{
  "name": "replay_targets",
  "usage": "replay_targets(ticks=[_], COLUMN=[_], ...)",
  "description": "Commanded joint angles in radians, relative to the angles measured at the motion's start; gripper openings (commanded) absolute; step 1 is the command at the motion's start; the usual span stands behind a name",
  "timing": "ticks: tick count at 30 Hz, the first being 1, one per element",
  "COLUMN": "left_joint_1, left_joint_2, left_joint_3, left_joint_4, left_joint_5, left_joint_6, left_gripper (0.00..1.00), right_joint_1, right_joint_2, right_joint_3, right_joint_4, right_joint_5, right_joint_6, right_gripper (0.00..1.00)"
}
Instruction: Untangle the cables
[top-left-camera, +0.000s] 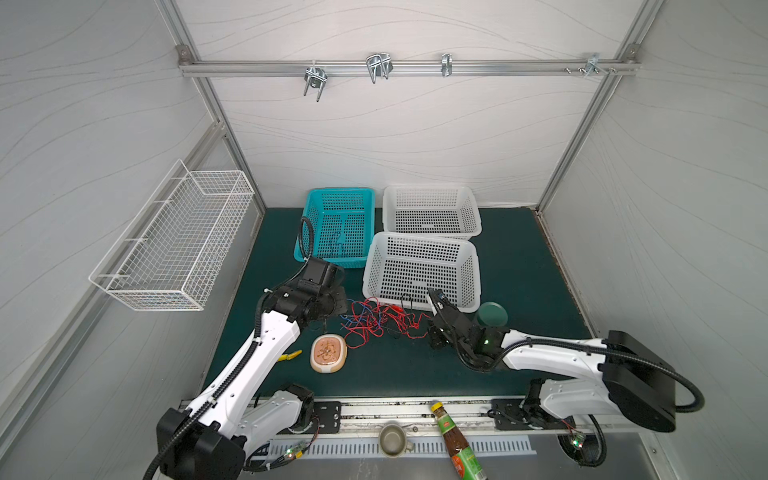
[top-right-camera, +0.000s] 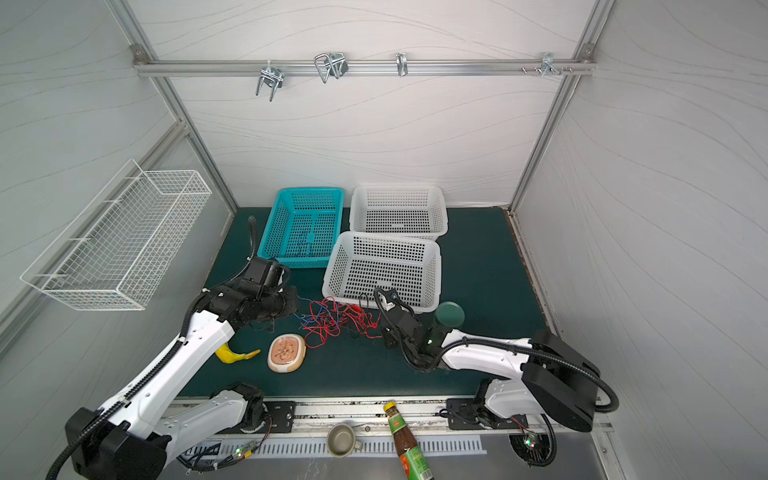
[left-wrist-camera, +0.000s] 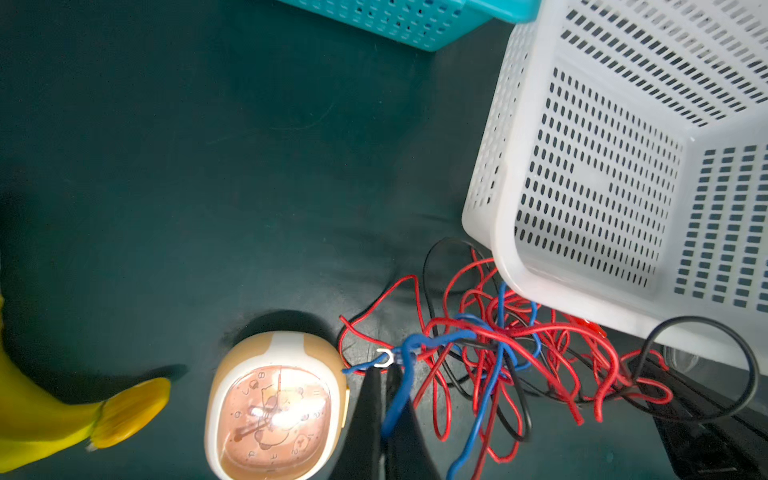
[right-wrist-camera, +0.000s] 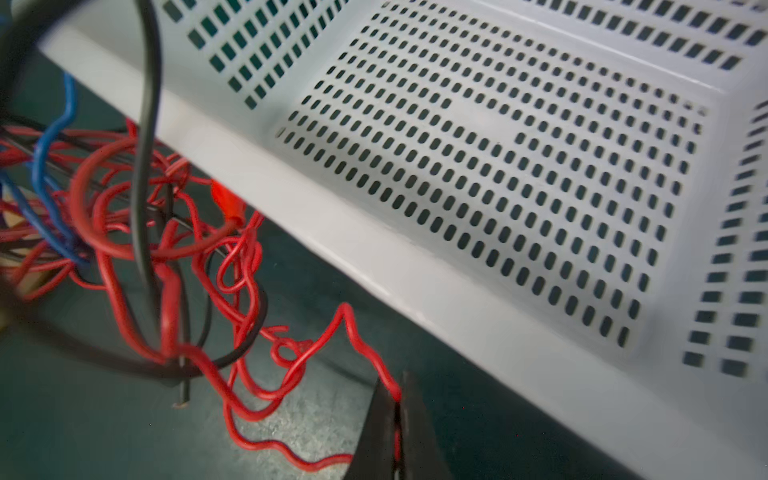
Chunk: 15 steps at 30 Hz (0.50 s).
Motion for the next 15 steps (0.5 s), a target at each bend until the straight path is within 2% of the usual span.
replay_targets(ticks=[1, 5, 8, 10, 15], left_joint_1=[-0.013, -0.046, -0.067, -0.077, -0.086], left_joint_2=[0.016, 0.036, 0.052, 0.063, 0.066], left_joint_3=[0.006, 0.003, 0.000, -0.006, -0.020], left_joint_4=[0.094, 0.088, 0.074, 0.068, 0.079], left_joint_5=[0.009, 0.008, -0.001, -0.017, -0.038], left_joint_6=[-0.003, 0.008, 0.014, 0.012, 0.002], left_gripper=[0.00, 0.00, 0.00, 0.00, 0.00], right_joint_1=[0.005, 0.039, 0.050, 0.050, 0.047], right_joint_2=[0.067, 0.130, 0.158, 0.165, 0.171], right_joint_3=[0.044, 0.099, 0.141, 0.165, 0.239], right_joint_4=[-0.024, -0.003, -0.002, -0.009, -0.080], right_joint_5=[-0.038, -0.123, -0.241, -0.273, -0.204], right_joint_6=[-0.064, -0.127, -0.177, -0.187, -0.186], right_gripper=[0.00, 0.00, 0.00, 0.10, 0.32])
